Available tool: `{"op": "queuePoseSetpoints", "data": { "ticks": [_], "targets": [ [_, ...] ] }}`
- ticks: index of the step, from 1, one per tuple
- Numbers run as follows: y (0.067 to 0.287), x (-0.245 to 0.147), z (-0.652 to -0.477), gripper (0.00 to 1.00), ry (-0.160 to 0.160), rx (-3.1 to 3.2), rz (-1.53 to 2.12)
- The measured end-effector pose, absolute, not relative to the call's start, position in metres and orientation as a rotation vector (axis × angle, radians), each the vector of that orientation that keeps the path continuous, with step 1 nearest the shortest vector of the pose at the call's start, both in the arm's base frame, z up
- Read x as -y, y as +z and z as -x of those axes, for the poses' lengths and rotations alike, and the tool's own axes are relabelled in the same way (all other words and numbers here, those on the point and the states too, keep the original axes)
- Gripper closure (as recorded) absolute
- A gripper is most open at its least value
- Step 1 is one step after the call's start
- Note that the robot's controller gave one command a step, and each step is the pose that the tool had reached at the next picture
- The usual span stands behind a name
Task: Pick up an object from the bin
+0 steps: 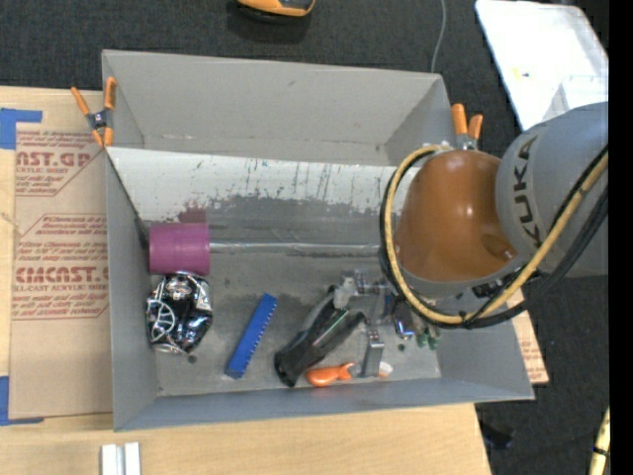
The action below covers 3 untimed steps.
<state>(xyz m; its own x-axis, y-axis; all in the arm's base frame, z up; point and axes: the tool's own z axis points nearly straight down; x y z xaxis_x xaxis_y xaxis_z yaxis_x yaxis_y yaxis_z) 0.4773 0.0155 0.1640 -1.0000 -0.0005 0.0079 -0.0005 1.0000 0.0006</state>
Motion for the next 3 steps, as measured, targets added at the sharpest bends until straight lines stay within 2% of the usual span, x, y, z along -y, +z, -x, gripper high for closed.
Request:
{"op": "queuePoseSetpoints", "data": {
  "ticks": [1, 2, 3],
  "targets": [
    [0.168, -0.016, -0.479, 0.00, -0.001, 3.141, -0.001],
    [0.124, -0.055, -0.483, 0.00, -0.001, 3.141, -0.082],
    [0.088, -0.071, -0.491, 0.00, -0.001, 3.145, -0.117]
  ]
}}
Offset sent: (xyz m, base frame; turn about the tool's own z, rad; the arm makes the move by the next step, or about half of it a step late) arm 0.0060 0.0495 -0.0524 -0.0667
